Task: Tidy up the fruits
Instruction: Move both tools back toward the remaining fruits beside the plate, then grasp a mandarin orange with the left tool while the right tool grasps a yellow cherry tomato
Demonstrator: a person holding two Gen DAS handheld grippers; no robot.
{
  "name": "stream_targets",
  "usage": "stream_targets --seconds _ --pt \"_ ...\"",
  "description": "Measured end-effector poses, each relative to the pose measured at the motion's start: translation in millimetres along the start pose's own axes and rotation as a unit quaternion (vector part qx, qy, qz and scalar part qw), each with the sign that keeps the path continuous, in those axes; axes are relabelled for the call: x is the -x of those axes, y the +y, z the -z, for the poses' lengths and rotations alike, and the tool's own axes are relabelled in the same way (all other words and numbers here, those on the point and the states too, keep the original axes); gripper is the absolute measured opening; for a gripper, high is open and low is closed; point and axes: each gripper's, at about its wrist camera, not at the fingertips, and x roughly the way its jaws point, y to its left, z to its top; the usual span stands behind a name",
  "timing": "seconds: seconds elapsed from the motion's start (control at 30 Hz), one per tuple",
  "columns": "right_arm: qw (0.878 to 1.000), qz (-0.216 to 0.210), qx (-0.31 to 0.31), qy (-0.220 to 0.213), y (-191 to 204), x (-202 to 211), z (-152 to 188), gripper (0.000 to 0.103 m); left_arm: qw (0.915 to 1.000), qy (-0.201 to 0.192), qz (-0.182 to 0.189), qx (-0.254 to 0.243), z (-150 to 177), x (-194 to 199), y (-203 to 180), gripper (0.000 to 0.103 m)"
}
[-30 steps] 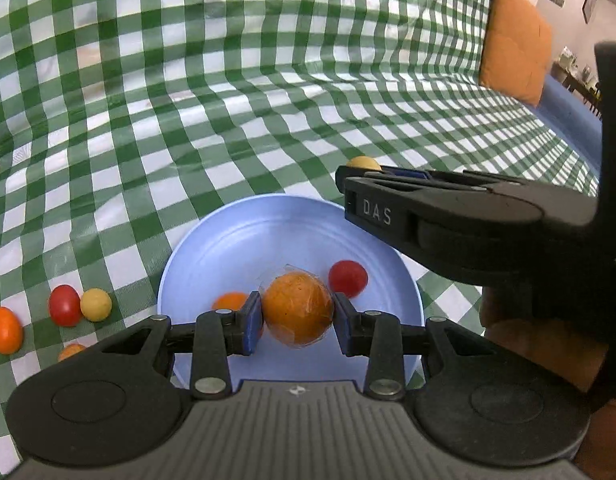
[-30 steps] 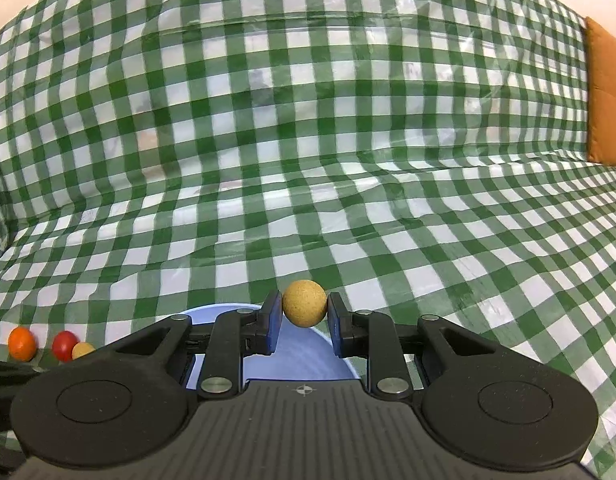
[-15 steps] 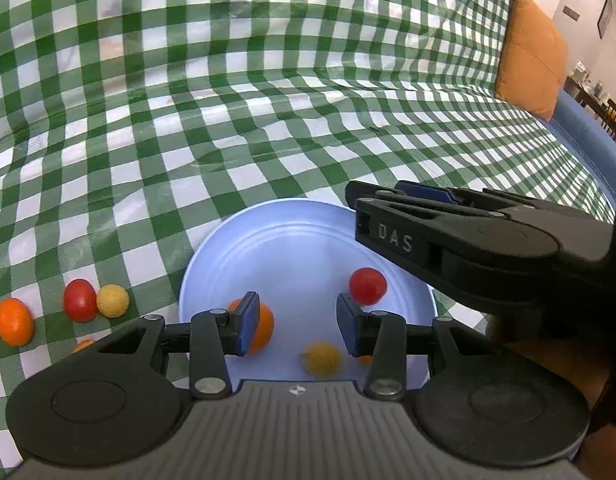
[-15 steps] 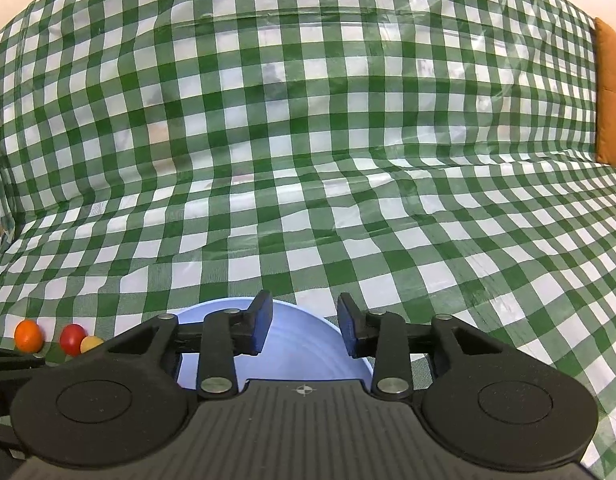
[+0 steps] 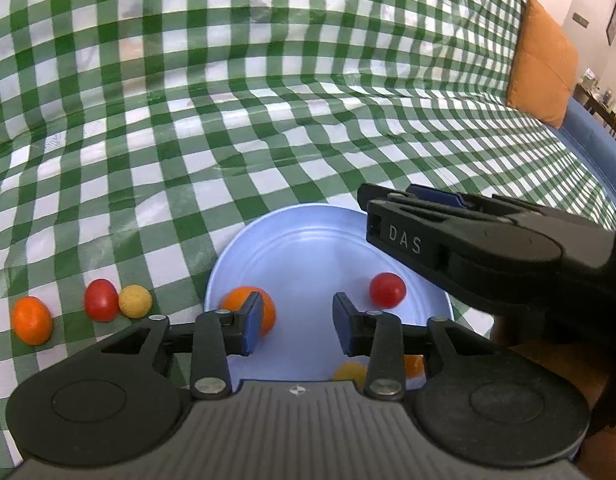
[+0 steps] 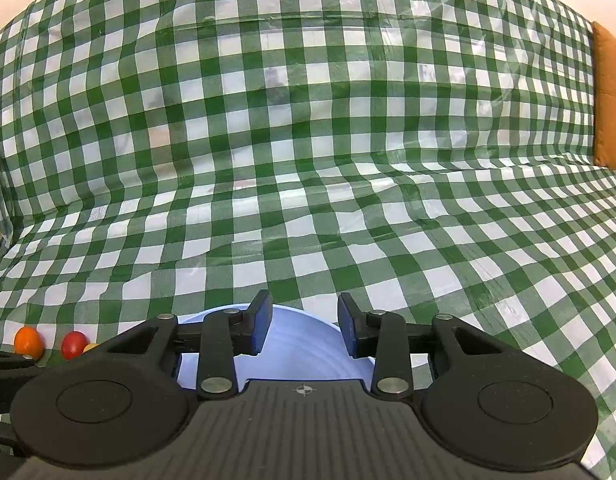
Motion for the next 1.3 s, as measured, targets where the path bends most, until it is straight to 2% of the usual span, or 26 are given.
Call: stream_targets --seconds 0.1,0.13,0.37,0.5,0.63,0.73,0.8,0.9,0.97,1.0,1.1,1.3 --pt "1.0 -0.006 0.004 -0.002 4.4 0.4 -0.3 0.038 0.9999 -0.007 -0.007 0.011 -1.3 1.9 6.0 0.039" --pt "1.0 -0.009 0.005 -0.002 6.4 0.7 -0.3 0.038 0.9998 -0.008 -0.011 0.017 -1.7 2.4 9.3 0.035" --pt "1.0 -0.021 0.009 -0.004 20.8 -0.8 0.3 0.038 0.9974 -0.022 -0.043 0.054 -6.9 9.3 33.3 0.035" --pt "0.999 -0.032 0.012 -0.005 32.1 -0.9 1.5 0.038 0.9932 -0.035 -0.076 0.082 -9.1 14.6 51.5 0.035" --pt "0.999 -0.047 0.016 -0.008 45.1 -1.1 2.8 0.036 0.9828 -0.046 -0.125 0.127 -9.3 22.0 77.0 0.035" --pt "0.998 -0.06 0.019 -0.006 57.4 -1.7 4.4 0.036 0.9711 -0.05 -0.156 0.174 -7.4 27.3 101.5 0.037" --pt "0.997 -0.073 0.02 -0.002 66.2 -2.8 5.8 0.036 0.9604 -0.05 -0.176 0.21 -5.3 31.3 119.4 0.039" --pt "0.995 -0.1 0.023 0.005 82.7 -3.4 7.9 0.036 0.9431 -0.051 -0.198 0.262 -2.9 38.3 146.7 0.053" --pt "0.992 -0.119 0.029 0.012 96.2 -3.7 10.6 0.036 0.9357 -0.046 -0.203 0.285 0.1 41.4 158.9 0.063" --pt "0.991 -0.131 0.031 0.02 102.5 -5.2 12.0 0.036 0.9337 -0.042 -0.202 0.293 1.9 42.1 164.3 0.067" --pt "0.986 -0.155 0.034 0.041 119.4 -9.0 17.9 0.036 0.9307 -0.029 -0.197 0.307 5.4 39.2 171.8 0.068" --pt "0.986 -0.145 0.04 0.07 136.4 -22.4 23.1 0.036 0.9286 -0.015 -0.191 0.318 13.8 34.5 178.5 0.068"
